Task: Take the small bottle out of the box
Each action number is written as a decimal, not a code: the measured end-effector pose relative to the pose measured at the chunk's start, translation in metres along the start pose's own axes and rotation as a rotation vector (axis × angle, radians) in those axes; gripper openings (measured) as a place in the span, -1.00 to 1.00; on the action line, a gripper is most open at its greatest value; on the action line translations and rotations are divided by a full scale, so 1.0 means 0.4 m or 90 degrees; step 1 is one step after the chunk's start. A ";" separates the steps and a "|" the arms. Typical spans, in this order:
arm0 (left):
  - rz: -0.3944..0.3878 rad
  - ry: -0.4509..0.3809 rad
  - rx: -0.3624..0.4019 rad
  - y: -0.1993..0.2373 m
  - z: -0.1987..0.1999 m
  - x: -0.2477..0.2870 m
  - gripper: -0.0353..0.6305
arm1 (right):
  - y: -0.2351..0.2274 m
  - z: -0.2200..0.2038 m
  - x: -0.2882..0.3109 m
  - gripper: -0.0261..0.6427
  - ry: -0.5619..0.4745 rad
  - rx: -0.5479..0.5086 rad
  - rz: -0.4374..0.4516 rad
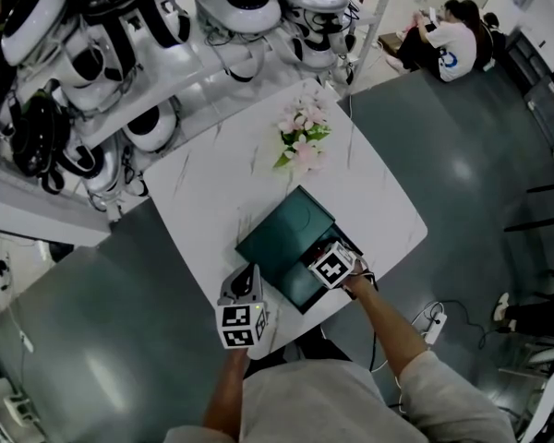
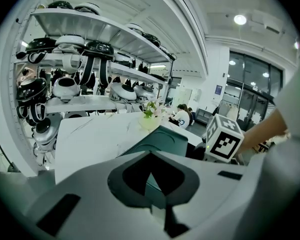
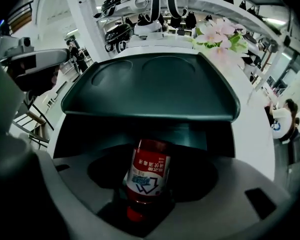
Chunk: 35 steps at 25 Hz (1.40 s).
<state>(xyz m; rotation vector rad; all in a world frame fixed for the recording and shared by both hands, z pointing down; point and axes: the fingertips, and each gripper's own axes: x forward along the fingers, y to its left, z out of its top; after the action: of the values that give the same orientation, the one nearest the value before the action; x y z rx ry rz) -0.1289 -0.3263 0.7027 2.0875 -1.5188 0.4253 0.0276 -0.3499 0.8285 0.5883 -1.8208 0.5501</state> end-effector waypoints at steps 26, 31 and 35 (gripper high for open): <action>-0.010 -0.020 0.020 -0.041 0.046 -0.009 -0.84 | -0.012 0.030 -0.156 -0.22 -0.211 0.089 -0.062; -0.015 -0.024 0.030 -0.065 0.059 -0.014 -0.84 | -0.020 0.042 -0.241 -0.22 -0.297 0.114 -0.086; -0.015 -0.029 0.037 -0.074 0.073 -0.024 -0.84 | -0.024 0.052 -0.303 -0.22 -0.358 0.148 -0.100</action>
<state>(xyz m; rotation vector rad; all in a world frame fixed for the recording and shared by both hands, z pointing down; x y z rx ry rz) -0.1057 -0.3285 0.6671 2.1711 -1.5231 0.4217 0.0534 -0.3548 0.7082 1.1216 -2.2217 0.5263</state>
